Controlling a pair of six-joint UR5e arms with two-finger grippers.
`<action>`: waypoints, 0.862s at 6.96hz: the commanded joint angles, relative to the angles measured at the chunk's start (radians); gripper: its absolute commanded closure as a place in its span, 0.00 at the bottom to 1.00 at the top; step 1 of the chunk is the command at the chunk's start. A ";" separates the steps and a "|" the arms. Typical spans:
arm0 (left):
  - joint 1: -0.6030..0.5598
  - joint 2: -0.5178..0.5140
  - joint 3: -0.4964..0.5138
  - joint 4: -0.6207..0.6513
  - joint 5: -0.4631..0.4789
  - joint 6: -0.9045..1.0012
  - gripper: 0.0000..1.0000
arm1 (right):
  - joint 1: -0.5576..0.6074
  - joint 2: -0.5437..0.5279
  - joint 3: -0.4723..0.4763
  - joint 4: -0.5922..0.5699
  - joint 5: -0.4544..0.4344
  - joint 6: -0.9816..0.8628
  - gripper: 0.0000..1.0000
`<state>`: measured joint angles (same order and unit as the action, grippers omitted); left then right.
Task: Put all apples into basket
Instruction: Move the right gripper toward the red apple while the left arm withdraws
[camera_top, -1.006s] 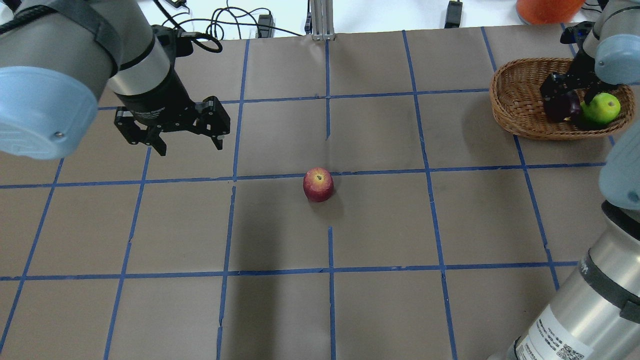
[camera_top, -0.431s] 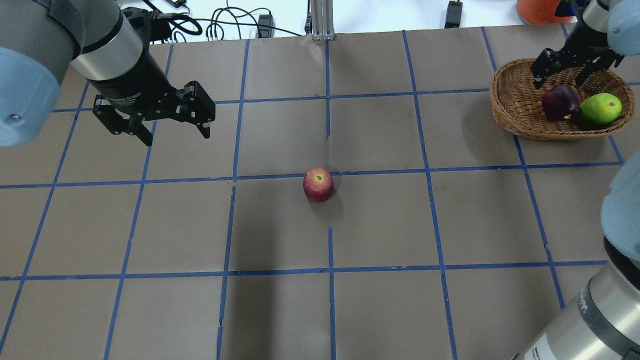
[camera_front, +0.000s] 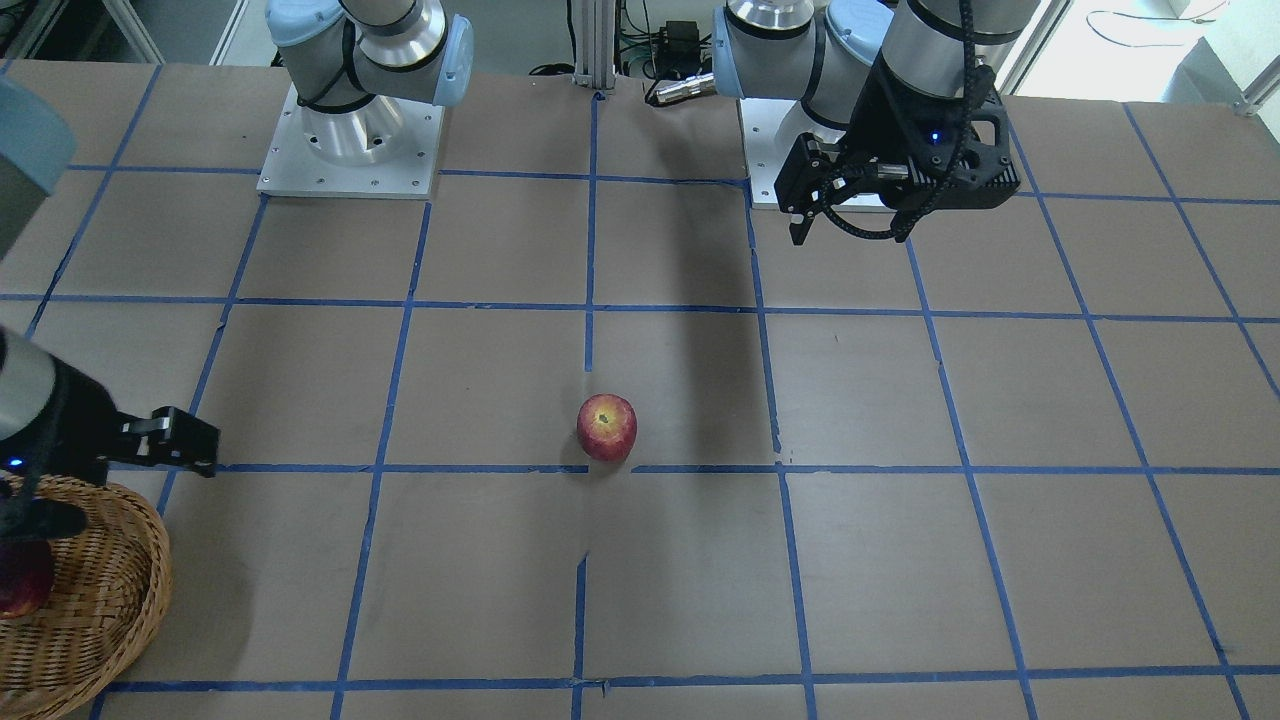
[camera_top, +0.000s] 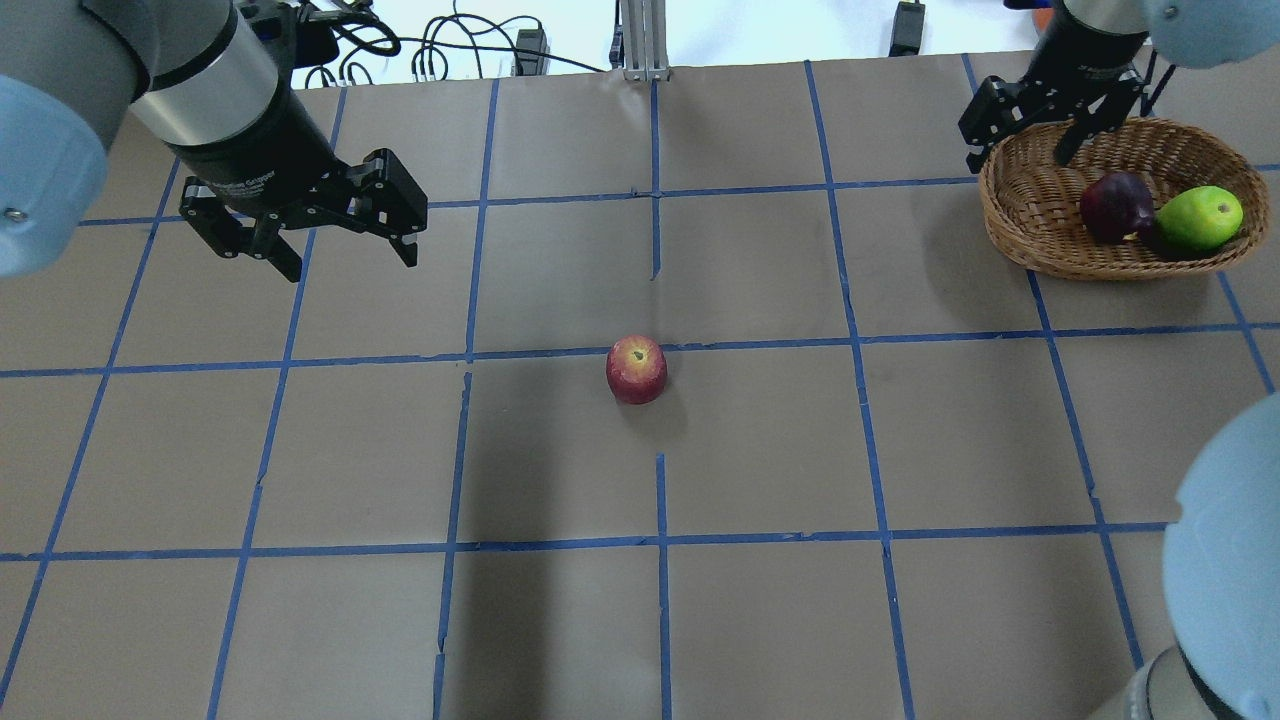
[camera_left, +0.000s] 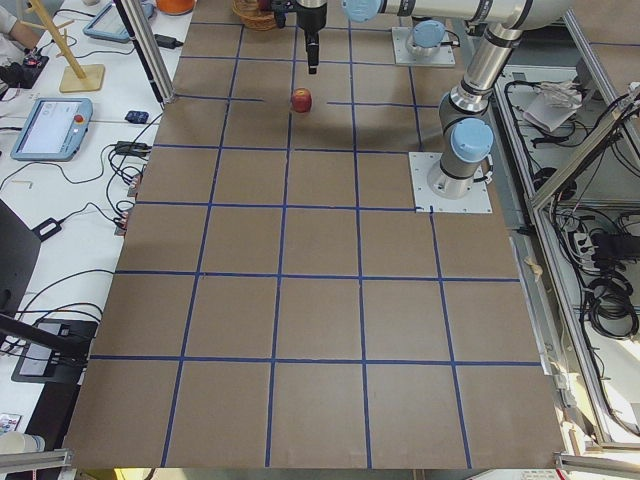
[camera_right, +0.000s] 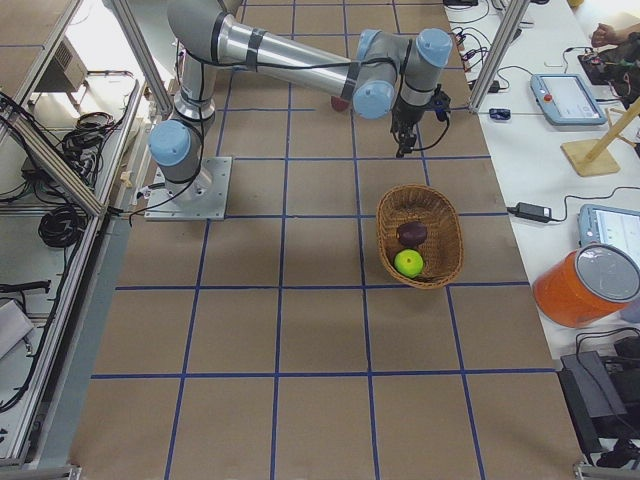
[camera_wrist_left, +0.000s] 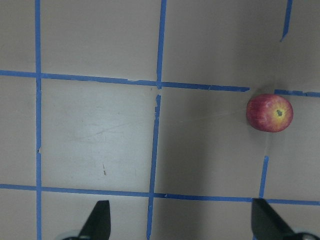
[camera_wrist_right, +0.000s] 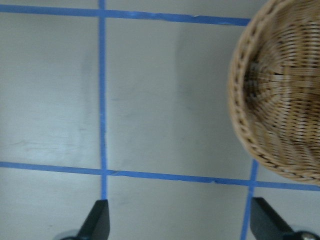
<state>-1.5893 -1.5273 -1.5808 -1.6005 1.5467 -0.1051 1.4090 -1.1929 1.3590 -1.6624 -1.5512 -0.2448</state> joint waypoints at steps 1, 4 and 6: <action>0.011 0.016 0.001 -0.001 0.006 0.002 0.00 | 0.185 -0.031 0.055 0.038 0.008 0.140 0.00; 0.011 0.018 -0.001 0.010 0.006 0.002 0.00 | 0.330 -0.001 0.132 -0.080 0.117 0.471 0.00; 0.009 0.016 -0.002 0.010 0.006 0.002 0.00 | 0.422 0.076 0.152 -0.192 0.144 0.507 0.00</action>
<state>-1.5792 -1.5094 -1.5829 -1.5911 1.5520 -0.1037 1.7756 -1.1617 1.5007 -1.7938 -1.4314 0.2235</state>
